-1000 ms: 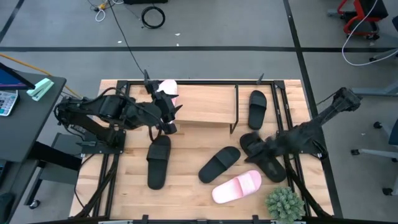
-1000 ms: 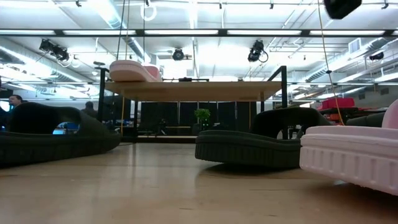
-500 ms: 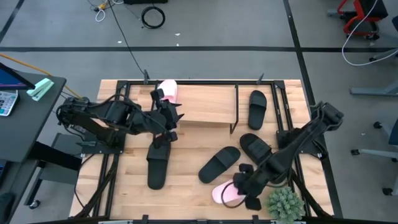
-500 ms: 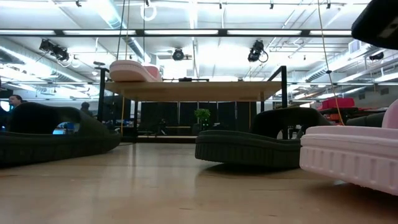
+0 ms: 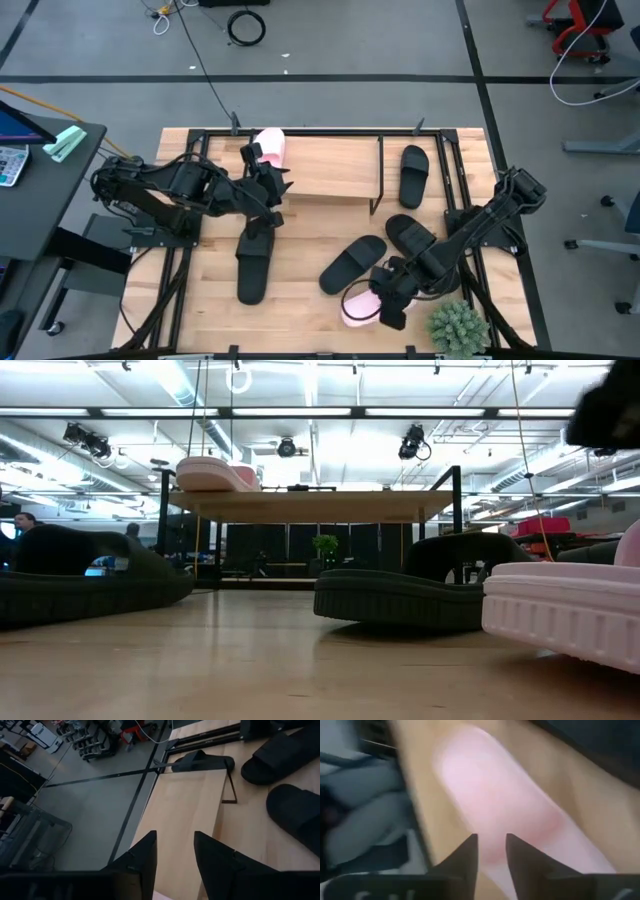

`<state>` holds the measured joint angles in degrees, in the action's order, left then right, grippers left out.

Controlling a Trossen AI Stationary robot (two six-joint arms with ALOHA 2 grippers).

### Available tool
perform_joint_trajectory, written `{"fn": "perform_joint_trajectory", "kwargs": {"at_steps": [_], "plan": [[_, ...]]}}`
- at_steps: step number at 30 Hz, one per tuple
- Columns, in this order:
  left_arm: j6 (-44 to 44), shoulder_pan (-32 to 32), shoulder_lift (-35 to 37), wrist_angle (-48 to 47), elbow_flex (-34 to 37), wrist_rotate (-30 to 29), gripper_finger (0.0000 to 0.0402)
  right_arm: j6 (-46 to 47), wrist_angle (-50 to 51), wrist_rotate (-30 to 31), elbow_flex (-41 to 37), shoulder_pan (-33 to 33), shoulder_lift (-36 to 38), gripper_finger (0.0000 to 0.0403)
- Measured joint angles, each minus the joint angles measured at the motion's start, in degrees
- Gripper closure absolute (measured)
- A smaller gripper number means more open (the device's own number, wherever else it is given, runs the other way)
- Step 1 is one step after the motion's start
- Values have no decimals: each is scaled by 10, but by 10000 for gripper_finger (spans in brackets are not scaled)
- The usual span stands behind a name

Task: Pick and place slides into the shelf
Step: Put the pink slipper on the shelf

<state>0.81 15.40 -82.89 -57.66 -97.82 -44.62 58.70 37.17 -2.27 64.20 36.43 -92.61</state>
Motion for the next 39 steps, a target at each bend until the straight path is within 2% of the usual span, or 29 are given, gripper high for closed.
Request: {"fn": "perform_joint_trajectory", "kwargs": {"at_steps": [4,9,13,20,26,33,36,39], "plan": [[0,0,0,-10,0,0,277,9,49,6,0,11,0,250],[0,0,0,-10,0,0,286,-2,48,70,0,21,-3,221],[0,0,0,-10,0,0,291,-20,48,99,0,23,-33,208],[0,0,0,-10,0,0,290,-100,53,133,1,33,-77,209],[0,0,0,-10,0,0,290,-104,73,199,0,41,-60,216],[0,0,0,-10,0,0,291,-94,77,199,-2,52,-21,217],[1,0,0,-10,0,0,290,-68,57,200,-2,62,-22,217],[1,0,0,-10,0,0,290,-83,25,200,-2,79,-35,217]]}}
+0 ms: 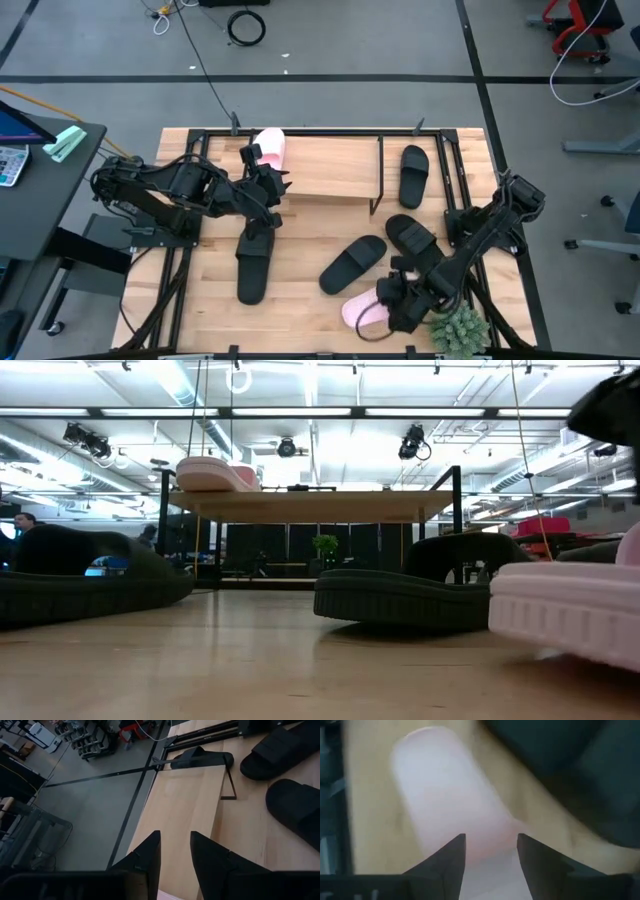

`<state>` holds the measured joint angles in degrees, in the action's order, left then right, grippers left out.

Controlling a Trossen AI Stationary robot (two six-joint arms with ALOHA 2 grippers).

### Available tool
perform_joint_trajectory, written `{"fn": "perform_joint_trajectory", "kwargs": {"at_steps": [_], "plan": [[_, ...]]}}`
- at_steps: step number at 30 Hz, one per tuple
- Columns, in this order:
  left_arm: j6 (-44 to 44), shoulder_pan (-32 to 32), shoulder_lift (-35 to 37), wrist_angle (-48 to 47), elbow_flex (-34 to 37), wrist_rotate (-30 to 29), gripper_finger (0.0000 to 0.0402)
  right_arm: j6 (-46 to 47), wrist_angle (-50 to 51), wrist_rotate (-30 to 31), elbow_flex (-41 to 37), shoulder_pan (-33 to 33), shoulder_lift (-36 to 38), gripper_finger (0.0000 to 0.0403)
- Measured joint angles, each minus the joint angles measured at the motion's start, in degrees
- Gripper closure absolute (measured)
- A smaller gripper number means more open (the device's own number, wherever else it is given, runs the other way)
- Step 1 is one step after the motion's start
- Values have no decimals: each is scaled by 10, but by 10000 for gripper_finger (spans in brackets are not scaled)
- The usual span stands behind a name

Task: Pick and place slides into the shelf
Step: Put the pink slipper on the shelf

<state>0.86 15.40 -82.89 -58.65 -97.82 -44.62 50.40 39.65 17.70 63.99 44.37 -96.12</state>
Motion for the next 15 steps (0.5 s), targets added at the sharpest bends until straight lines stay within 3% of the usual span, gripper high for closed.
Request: {"fn": "perform_joint_trajectory", "kwargs": {"at_steps": [15], "plan": [[15,-2,0,-1,0,0,294,-55,47,128,1,8,-21,218]]}}
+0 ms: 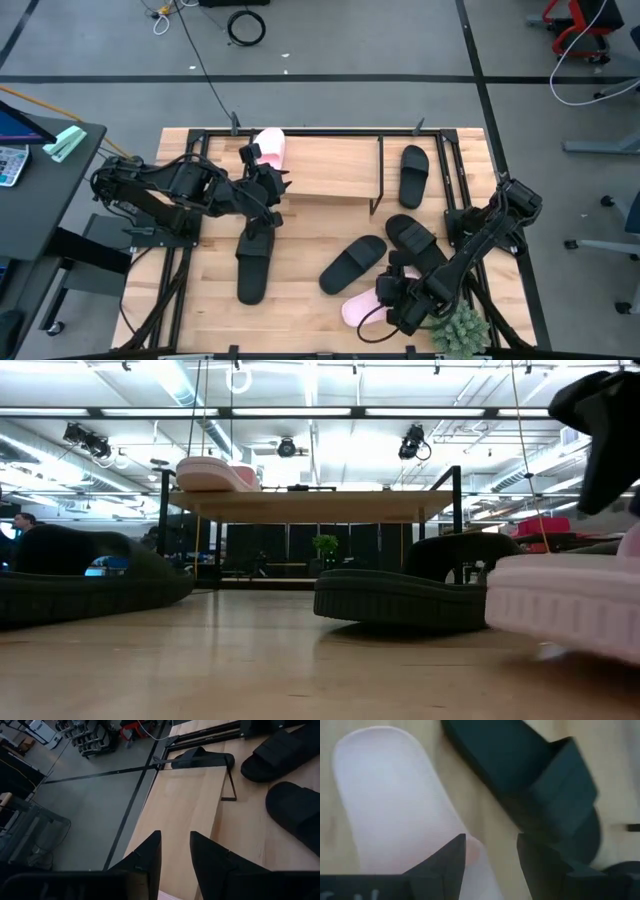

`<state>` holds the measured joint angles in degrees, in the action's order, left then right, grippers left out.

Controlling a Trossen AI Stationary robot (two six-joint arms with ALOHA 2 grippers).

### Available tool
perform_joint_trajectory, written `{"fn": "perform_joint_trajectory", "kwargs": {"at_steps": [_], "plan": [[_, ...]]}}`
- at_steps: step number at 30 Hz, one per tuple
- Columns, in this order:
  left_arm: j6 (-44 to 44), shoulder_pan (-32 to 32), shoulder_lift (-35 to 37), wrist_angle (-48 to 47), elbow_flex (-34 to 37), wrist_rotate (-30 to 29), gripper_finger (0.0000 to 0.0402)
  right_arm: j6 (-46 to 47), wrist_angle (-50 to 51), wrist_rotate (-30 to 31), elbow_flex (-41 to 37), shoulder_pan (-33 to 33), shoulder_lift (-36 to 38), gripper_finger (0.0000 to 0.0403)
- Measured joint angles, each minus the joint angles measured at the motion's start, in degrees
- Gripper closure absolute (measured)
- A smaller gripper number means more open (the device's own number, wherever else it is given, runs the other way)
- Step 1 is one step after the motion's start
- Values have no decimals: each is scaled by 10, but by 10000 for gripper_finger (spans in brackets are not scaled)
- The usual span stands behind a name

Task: Pick and place slides into the shelf
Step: Put the pink slipper on the shelf

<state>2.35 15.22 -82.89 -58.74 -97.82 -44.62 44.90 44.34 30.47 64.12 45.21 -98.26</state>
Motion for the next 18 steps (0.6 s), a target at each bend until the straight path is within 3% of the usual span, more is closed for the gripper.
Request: {"fn": "perform_joint_trajectory", "kwargs": {"at_steps": [18], "plan": [[0,0,0,-1,0,0,294,19,-1,-38,-1,-4,0,218]]}}
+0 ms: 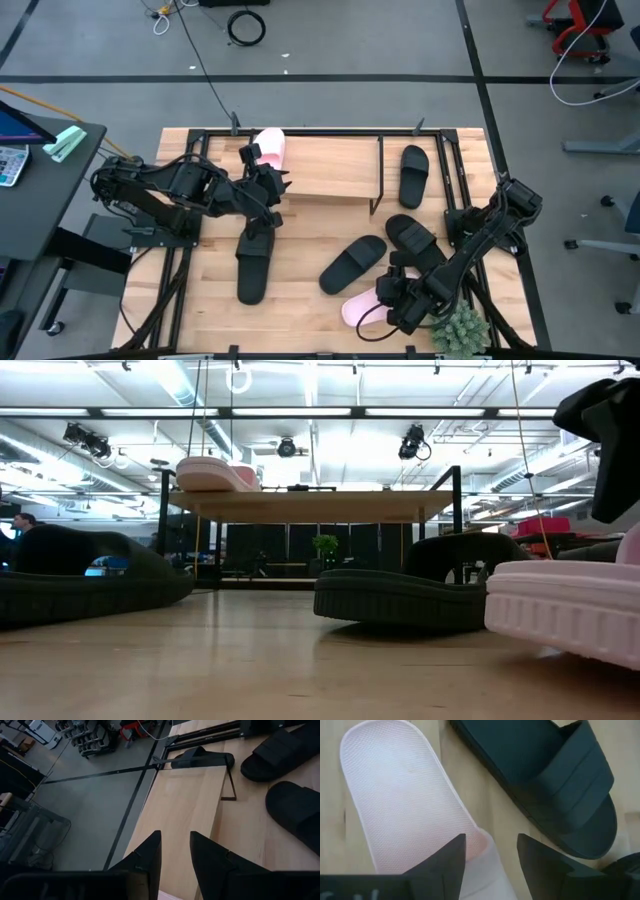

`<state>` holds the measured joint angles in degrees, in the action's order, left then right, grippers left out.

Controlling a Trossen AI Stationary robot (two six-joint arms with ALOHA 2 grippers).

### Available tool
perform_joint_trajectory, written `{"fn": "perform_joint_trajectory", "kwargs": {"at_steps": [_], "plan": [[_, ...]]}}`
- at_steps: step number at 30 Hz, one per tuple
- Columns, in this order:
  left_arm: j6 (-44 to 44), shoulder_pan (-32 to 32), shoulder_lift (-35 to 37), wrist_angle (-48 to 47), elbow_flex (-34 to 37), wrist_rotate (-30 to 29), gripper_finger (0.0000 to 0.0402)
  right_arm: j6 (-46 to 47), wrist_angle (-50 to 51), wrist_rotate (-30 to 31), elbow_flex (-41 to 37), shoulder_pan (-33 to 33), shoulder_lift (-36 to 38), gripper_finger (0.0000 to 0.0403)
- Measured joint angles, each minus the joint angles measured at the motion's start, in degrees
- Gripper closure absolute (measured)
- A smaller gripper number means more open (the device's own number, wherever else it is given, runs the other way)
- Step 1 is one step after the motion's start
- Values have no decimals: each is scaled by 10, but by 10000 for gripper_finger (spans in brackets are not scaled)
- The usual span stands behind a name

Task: Pick and place slides into the shelf
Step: Put the pink slipper on the shelf

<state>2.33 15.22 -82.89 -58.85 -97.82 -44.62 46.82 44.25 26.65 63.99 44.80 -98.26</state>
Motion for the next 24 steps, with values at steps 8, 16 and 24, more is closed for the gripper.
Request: {"fn": "perform_joint_trajectory", "kwargs": {"at_steps": [8,16,24], "plan": [[0,0,0,-11,0,0,294,31,10,-43,-35,3,0,218],[0,0,0,-14,0,0,294,-4,38,-42,-12,7,0,218],[11,0,0,-14,0,0,294,127,121,-110,36,24,1,218]]}}
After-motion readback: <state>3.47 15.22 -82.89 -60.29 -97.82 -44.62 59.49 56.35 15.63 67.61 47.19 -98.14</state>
